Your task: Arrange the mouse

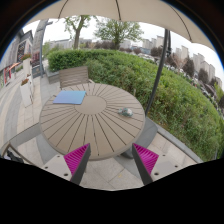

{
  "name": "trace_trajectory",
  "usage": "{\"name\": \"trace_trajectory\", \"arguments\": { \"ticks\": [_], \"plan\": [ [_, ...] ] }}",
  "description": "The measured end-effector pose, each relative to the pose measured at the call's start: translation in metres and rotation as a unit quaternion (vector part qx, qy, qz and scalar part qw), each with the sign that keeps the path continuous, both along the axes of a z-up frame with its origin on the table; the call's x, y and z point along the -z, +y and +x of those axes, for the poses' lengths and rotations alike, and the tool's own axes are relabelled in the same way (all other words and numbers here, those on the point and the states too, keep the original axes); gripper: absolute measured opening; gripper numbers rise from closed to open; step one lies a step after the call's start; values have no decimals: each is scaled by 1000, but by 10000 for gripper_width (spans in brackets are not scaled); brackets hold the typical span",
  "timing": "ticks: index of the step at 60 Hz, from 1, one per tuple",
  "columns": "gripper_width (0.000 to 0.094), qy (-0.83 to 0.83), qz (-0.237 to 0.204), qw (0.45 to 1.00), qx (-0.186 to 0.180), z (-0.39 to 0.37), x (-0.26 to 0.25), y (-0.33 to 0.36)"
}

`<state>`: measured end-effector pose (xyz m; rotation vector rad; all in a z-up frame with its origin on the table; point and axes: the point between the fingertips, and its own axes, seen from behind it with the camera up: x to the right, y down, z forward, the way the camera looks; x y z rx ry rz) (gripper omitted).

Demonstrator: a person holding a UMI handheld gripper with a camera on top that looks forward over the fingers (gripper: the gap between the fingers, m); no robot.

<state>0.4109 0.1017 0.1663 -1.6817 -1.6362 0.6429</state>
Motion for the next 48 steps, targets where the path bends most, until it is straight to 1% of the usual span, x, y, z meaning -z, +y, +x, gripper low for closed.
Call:
{"name": "trace_trajectory", "arguments": {
  "ticks": [11, 18, 19, 20, 24, 25, 27, 30, 31, 33, 42, 48],
  "plan": [
    [853, 15, 0, 1000, -6, -10, 5, 17],
    [853, 25, 0, 1000, 0, -27, 14, 29],
    [854, 26, -1, 1000, 2, -14, 5, 27],
    [853, 30, -1, 1000, 3, -28, 13, 33],
    [853, 45, 3, 999, 10, -38, 16, 40],
    [853, 47, 4, 999, 12, -28, 10, 37],
    [852, 53, 6, 999, 13, -49, 21, 52],
    [851, 58, 5, 998, 13, -61, 26, 57],
    [850, 59, 4, 998, 14, -51, 22, 49],
    [853, 62, 1, 998, 14, -69, 35, 64],
    [852, 76, 7, 997, 12, -109, 58, 85],
    [853, 86, 0, 996, 9, -135, 77, 94]
  ]
}}
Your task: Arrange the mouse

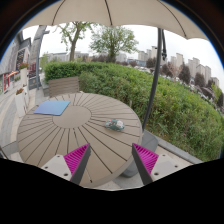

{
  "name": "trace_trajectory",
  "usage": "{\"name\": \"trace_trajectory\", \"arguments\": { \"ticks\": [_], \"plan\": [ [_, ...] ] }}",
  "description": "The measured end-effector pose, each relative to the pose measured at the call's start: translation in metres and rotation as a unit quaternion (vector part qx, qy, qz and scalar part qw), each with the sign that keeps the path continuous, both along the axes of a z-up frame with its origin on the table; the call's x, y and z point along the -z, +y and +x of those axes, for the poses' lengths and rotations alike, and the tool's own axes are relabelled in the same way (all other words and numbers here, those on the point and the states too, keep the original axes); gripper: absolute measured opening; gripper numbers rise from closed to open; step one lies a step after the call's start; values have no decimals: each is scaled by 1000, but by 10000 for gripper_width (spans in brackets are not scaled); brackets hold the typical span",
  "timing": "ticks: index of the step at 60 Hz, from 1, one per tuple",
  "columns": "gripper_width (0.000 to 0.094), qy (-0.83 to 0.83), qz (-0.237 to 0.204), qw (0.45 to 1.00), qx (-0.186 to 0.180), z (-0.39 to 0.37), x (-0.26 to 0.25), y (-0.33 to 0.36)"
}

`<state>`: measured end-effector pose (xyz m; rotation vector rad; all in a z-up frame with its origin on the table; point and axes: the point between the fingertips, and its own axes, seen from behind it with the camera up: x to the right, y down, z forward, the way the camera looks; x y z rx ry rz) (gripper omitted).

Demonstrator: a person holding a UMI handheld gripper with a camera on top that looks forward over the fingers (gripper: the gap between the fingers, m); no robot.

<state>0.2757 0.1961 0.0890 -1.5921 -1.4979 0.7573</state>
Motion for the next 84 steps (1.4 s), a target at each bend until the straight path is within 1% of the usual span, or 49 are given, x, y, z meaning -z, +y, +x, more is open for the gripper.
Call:
{"name": "trace_trajectory", "arguments": {
  "ticks": [20, 34, 49, 57, 64, 70, 77, 79, 81, 83, 84],
  "plan": [
    [851, 15, -32, 999, -5, -99, 53, 41],
    [851, 2, -30, 999, -16, -158, 83, 68],
    [858, -22, -45, 998, -28, -207, 91, 74],
    [853, -32, -36, 998, -39, -231, 92, 75],
    [851, -41, -35, 998, -33, -249, 95, 83],
    [858, -53, -37, 998, -20, -259, 100, 92],
    [856, -58, -54, 997, -10, -263, 105, 95],
    [841, -61, -51, 997, -11, -264, 105, 95],
    [788, -62, -51, 997, -15, -265, 105, 94],
    [707, -61, -52, 997, -14, -265, 105, 93],
    [626, -61, -50, 997, -14, -265, 105, 93]
  ]
}}
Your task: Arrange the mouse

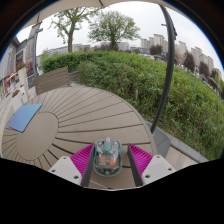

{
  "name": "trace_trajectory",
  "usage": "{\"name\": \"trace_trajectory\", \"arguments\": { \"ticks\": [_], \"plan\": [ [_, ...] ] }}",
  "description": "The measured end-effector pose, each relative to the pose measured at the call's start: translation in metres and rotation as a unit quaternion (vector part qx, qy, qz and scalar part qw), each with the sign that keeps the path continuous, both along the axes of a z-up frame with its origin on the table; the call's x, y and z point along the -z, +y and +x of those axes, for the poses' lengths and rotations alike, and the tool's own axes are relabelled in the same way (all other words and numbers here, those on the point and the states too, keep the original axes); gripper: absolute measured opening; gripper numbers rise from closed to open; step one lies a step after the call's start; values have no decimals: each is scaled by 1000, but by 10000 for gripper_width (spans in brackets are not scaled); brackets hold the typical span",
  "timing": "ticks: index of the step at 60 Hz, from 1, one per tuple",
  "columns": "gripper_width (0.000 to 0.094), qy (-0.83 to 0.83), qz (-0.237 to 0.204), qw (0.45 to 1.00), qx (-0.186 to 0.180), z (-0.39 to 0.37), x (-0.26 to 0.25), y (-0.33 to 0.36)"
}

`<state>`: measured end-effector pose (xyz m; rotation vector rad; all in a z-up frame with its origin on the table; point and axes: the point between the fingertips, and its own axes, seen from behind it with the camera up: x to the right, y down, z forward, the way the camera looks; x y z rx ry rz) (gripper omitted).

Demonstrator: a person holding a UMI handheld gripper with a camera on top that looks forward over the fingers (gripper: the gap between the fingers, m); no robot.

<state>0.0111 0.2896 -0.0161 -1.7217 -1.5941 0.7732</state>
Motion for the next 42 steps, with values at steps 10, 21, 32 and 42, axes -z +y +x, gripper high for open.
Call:
{"name": "trace_trajectory", "arguments": {
  "ticks": [10, 21, 32, 42],
  "plan": [
    [400, -11, -7, 1000, 18, 4, -1, 5],
    [396, 5, -17, 1000, 17, -10, -63, -15],
    [395, 72, -48, 996, -27, -68, -167, -110],
    [394, 79, -81, 991, -67, -101, -191, -249]
  ]
}}
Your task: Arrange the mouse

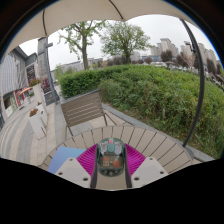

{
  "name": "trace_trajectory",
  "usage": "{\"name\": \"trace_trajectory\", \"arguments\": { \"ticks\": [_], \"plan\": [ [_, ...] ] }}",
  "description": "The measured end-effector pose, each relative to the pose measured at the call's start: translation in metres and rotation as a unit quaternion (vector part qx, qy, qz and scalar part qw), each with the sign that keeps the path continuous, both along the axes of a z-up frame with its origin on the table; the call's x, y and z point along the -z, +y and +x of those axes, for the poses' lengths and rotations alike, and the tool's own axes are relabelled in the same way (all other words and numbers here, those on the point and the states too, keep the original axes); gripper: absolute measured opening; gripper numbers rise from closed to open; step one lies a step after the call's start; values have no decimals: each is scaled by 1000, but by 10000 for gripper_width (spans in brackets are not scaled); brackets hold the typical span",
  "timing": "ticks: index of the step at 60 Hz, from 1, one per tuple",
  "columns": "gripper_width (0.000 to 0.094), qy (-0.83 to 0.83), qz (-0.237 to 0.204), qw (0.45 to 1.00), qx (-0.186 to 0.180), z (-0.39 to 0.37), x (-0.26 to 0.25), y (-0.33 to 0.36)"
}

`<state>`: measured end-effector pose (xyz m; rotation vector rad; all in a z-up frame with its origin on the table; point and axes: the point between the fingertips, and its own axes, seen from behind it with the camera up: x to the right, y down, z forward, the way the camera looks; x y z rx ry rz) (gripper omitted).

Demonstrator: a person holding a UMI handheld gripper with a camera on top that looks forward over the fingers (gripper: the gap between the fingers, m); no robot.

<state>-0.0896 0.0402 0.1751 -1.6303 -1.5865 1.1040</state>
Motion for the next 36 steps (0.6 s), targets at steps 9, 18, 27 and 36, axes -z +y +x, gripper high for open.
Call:
{"name": "trace_trajectory", "arguments": {
  "ticks": [9, 18, 27, 36],
  "plan": [
    [395, -25, 1, 1000, -16, -26, 37, -114],
    [395, -65, 10, 998, -4, -40, 103, -190],
    [410, -69, 42, 997, -3, -51, 163, -230],
    [507, -84, 67, 994, 6, -49, 181, -235]
  ]
}}
